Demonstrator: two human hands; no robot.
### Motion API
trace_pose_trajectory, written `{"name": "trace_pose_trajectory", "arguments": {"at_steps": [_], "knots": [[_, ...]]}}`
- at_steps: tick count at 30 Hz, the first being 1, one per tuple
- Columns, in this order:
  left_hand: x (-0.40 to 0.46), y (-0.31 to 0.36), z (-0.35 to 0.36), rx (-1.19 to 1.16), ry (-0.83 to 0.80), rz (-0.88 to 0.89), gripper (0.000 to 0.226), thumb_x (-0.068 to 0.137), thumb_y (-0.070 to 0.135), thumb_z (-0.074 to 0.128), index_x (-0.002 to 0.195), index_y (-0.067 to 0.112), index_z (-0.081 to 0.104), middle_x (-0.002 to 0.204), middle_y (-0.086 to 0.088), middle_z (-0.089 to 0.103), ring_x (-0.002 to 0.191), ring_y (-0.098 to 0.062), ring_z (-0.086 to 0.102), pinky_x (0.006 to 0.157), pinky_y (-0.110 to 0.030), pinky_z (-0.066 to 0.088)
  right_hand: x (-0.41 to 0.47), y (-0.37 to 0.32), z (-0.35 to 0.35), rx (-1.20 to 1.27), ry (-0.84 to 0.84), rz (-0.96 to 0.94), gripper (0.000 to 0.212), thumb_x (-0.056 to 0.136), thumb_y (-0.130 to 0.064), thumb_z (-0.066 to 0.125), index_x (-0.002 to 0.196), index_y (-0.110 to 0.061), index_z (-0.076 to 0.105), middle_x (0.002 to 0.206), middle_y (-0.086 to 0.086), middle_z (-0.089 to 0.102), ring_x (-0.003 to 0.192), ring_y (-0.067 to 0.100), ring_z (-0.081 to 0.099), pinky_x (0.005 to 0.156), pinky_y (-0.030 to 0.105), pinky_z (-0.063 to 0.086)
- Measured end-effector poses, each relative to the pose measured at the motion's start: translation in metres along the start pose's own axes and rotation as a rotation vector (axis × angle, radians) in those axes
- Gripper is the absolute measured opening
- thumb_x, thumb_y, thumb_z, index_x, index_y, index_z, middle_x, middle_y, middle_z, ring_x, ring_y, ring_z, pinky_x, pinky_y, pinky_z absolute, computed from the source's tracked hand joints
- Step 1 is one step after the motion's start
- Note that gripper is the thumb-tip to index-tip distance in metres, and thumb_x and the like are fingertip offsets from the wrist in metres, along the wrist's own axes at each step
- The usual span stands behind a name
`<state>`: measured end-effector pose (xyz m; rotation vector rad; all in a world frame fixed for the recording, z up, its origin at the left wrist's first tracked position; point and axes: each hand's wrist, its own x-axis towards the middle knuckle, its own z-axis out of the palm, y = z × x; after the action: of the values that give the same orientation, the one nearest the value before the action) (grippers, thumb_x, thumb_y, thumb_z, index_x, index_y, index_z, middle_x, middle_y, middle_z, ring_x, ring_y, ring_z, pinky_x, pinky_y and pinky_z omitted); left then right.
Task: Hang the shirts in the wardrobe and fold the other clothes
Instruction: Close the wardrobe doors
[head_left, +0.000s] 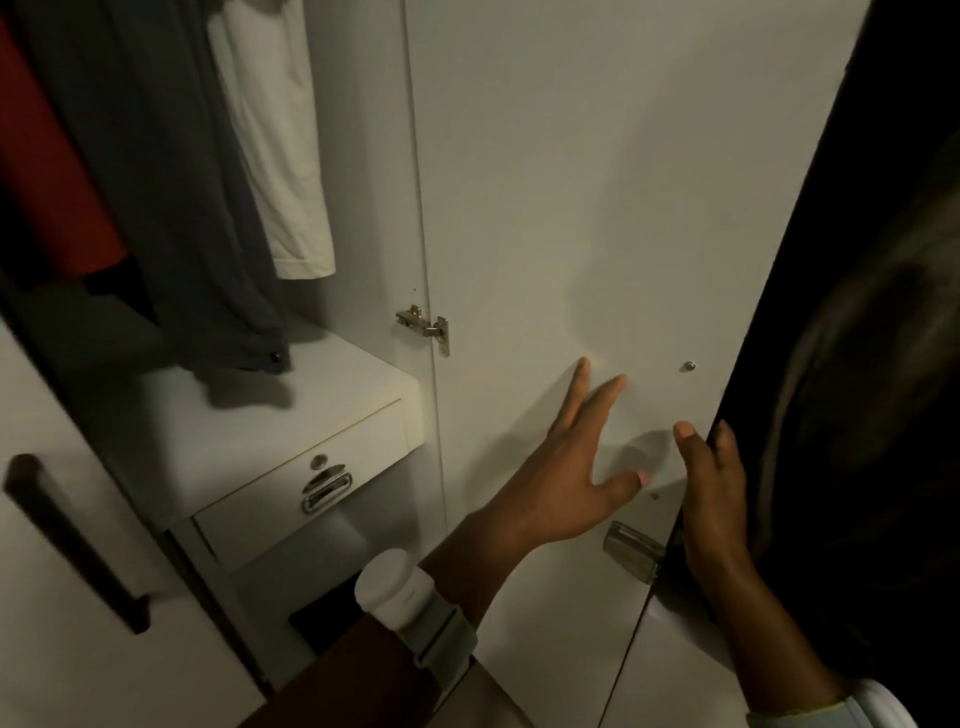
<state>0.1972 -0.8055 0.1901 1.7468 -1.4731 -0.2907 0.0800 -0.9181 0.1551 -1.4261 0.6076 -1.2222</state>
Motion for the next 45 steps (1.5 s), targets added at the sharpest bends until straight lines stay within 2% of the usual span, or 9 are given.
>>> {"name": "trace_pose_trajectory", "arguments": {"at_steps": [2, 5, 7, 11, 13, 17, 23, 32, 45], "knots": [[-0.019, 0.002, -0.004, -0.021, -0.014, 0.021, 0.090, 0.098, 0.039, 0.068, 0.163, 0.045, 0.006, 0.165, 0.029, -0.024, 0.153, 0.004, 0.006, 0.117, -0.026, 0.027, -0.022, -0.005, 0.003, 0.026, 0.016, 0.005, 0.037, 0.104, -0.047, 0.051, 0.136, -0.029, 0.056, 0.124, -0.015, 0.067, 0.110, -0.008, 0.063, 0.095, 0.028, 0.049], [-0.075, -0.001, -0.035, -0.048, 0.014, 0.044, 0.086, 0.099, 0.039, 0.067, 0.163, 0.044, 0.009, 0.169, 0.027, -0.009, 0.155, 0.007, 0.002, 0.120, -0.021, 0.020, -0.076, -0.020, 0.027, 0.031, 0.030, 0.041, 0.082, 0.078, -0.087, 0.053, 0.134, -0.027, 0.058, 0.124, -0.007, 0.069, 0.113, 0.008, 0.066, 0.091, 0.036, 0.052], [-0.109, -0.003, -0.055, -0.041, 0.062, 0.064, 0.082, 0.100, 0.038, 0.066, 0.162, 0.043, 0.015, 0.170, 0.027, 0.000, 0.153, 0.011, 0.004, 0.122, -0.019, 0.018, -0.106, -0.026, 0.040, 0.011, -0.009, 0.036, 0.074, 0.077, -0.091, 0.050, 0.128, -0.038, 0.061, 0.123, -0.013, 0.069, 0.115, 0.008, 0.066, 0.091, 0.039, 0.052], [-0.188, -0.013, -0.114, 0.076, 0.280, 0.052, 0.064, 0.098, 0.033, 0.067, 0.154, 0.044, 0.038, 0.162, 0.029, 0.022, 0.150, 0.006, 0.023, 0.119, -0.023, 0.030, -0.162, -0.033, 0.098, 0.019, -0.159, 0.052, 0.035, 0.094, -0.060, 0.061, 0.119, -0.036, 0.062, 0.110, -0.017, 0.071, 0.103, -0.002, 0.066, 0.096, 0.032, 0.054], [-0.223, -0.019, -0.145, 0.180, 0.478, 0.096, 0.047, 0.098, 0.030, 0.063, 0.144, 0.035, 0.054, 0.154, 0.019, 0.038, 0.144, -0.003, 0.037, 0.114, -0.024, 0.039, -0.184, -0.039, 0.133, 0.017, -0.263, 0.066, 0.038, 0.089, -0.045, 0.066, 0.124, -0.030, 0.061, 0.116, -0.007, 0.071, 0.106, 0.003, 0.067, 0.088, 0.020, 0.055], [-0.272, -0.035, -0.205, 0.415, 0.787, 0.179, 0.036, 0.093, 0.022, 0.062, 0.129, 0.016, 0.064, 0.138, -0.003, 0.056, 0.132, -0.015, 0.049, 0.108, -0.040, 0.045, -0.218, -0.042, 0.193, 0.006, -0.417, 0.035, 0.031, 0.099, -0.024, 0.063, 0.129, -0.033, 0.062, 0.109, -0.008, 0.072, 0.110, 0.008, 0.068, 0.088, 0.024, 0.056], [-0.290, -0.059, -0.232, 0.452, 0.726, 0.057, 0.046, 0.091, 0.025, 0.063, 0.137, 0.017, 0.058, 0.149, -0.001, 0.048, 0.141, -0.014, 0.041, 0.113, -0.042, 0.044, -0.224, -0.027, 0.228, -0.060, -0.416, 0.006, 0.046, 0.101, -0.020, 0.064, 0.136, -0.046, 0.051, 0.112, -0.006, 0.065, 0.112, 0.008, 0.064, 0.098, 0.035, 0.057], [-0.273, -0.054, -0.220, 0.429, 0.876, 0.004, 0.046, 0.086, 0.016, 0.066, 0.132, 0.015, 0.062, 0.141, 0.003, 0.053, 0.134, -0.012, 0.044, 0.106, -0.045, 0.045, -0.227, -0.012, 0.270, -0.179, -0.636, -0.016, 0.088, 0.098, -0.004, 0.064, 0.164, -0.036, 0.015, 0.136, -0.016, 0.038, 0.111, -0.022, 0.048, 0.080, 0.004, 0.050], [-0.266, -0.065, -0.225, 0.551, 0.847, -0.033, 0.044, 0.088, 0.001, 0.065, 0.131, 0.008, 0.062, 0.143, -0.008, 0.055, 0.138, -0.026, 0.046, 0.114, -0.021, 0.026, -0.198, -0.005, 0.324, -0.356, -0.856, -0.129, 0.102, 0.095, -0.028, 0.072, 0.163, -0.041, -0.004, 0.141, -0.014, 0.026, 0.096, 0.006, 0.054, 0.084, 0.027, 0.059]]}}
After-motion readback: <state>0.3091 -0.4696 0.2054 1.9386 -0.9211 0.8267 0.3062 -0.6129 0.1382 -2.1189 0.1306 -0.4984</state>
